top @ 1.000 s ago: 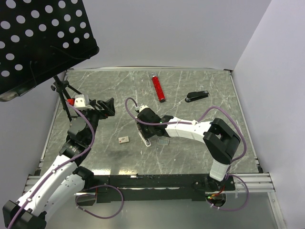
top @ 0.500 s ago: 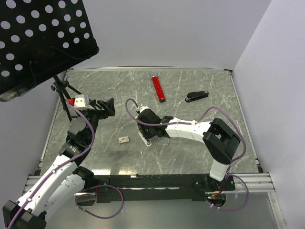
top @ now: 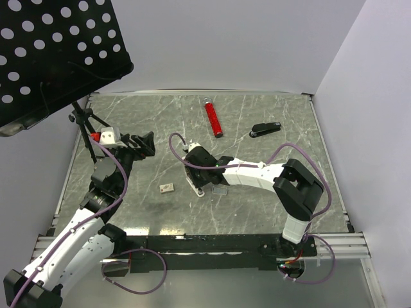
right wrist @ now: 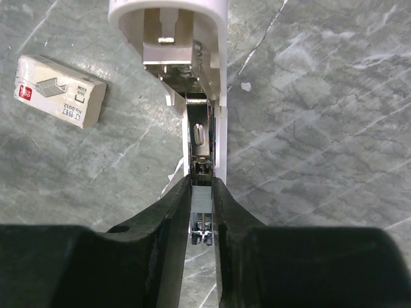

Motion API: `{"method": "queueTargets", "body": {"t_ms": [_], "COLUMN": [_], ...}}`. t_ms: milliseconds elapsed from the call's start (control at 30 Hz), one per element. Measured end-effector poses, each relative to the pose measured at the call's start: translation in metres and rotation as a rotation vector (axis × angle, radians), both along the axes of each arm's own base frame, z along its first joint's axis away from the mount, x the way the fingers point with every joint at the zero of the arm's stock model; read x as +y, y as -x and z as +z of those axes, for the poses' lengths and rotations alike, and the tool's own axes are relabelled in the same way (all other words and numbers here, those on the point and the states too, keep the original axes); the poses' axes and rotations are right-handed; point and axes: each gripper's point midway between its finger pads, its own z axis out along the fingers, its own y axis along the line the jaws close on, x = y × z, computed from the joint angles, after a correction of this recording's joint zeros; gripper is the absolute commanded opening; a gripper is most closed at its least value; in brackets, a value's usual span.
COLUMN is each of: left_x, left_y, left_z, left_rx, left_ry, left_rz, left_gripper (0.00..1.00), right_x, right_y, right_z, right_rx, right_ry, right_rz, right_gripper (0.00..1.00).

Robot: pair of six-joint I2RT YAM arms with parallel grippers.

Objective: Load the staples into the stapler

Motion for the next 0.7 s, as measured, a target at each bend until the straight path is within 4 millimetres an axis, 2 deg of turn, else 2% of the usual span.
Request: {"method": "queueTargets", "body": {"t_ms": [700], "left_x": [-0.0007], "left_y": [0.0002], "left_z": [0.0001], "left_rx": [-0.001], "left_ry": [0.000], "left_rz": [-0.004], "left_gripper": [0.99], "right_x": [-0.0032], "right_y": [0.0027], "right_z": [-0.0015], "right_rx": [0.013], "right_ry": [0.014], "right_rz": [-0.001], "right_gripper": [0.41]}}
